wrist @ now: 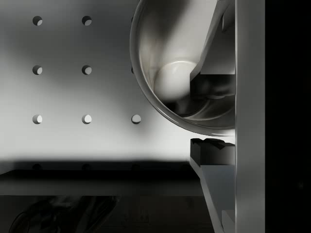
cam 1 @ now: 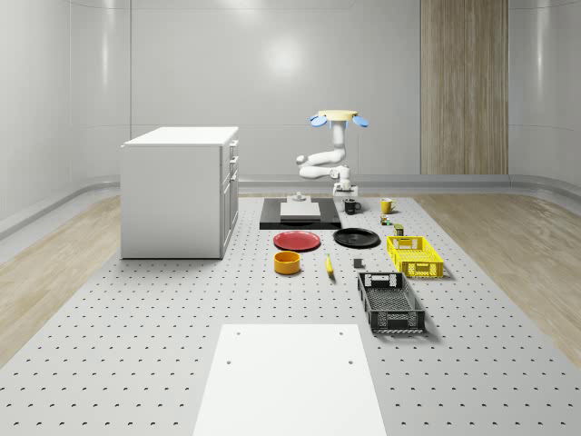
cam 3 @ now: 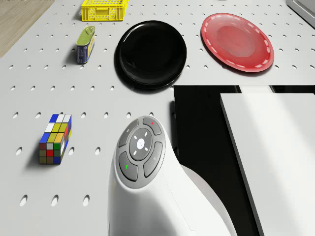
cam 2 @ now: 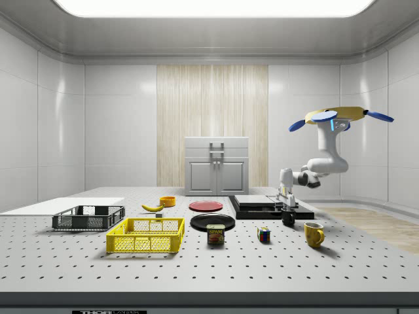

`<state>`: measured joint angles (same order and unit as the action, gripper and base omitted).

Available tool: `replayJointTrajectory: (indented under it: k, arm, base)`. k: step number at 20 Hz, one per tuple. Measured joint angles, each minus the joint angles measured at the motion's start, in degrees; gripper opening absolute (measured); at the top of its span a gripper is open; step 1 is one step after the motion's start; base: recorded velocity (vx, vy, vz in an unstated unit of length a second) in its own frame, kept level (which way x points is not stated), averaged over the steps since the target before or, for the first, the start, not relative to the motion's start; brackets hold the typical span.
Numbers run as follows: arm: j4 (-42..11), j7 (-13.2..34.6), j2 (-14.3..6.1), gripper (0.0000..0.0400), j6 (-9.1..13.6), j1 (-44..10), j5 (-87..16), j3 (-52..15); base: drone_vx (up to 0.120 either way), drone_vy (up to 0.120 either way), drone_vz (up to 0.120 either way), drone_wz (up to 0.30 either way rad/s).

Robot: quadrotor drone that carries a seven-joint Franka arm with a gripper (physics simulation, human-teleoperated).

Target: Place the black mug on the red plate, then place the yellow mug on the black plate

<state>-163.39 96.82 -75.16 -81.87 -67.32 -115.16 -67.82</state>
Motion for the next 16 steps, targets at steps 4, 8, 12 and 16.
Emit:
replayJointTrajectory:
  k: [4, 8, 12, 16]
  arm:
    - [-0.53, 0.5, -0.09, 0.0112, 0.73, -0.27, 2.31, -2.35]
    - [-0.74, 0.84, -0.43, 0.0111, 0.79, -0.55, 3.6, -3.59]
    - [-0.79, 1.08, -0.89, 0.011, 0.52, -0.78, 4.32, -4.21]
    - [-0.79, 1.27, -1.4, 0.011, 0.11, -0.99, 4.76, -4.54]
  base:
    - [0.0, 0.0, 0.12, 0.0]
    - [0.0, 0.0, 0.12, 0.0]
    - [0.0, 0.0, 0.12, 0.0]
    - [0.1, -0.06, 0.12, 0.0]
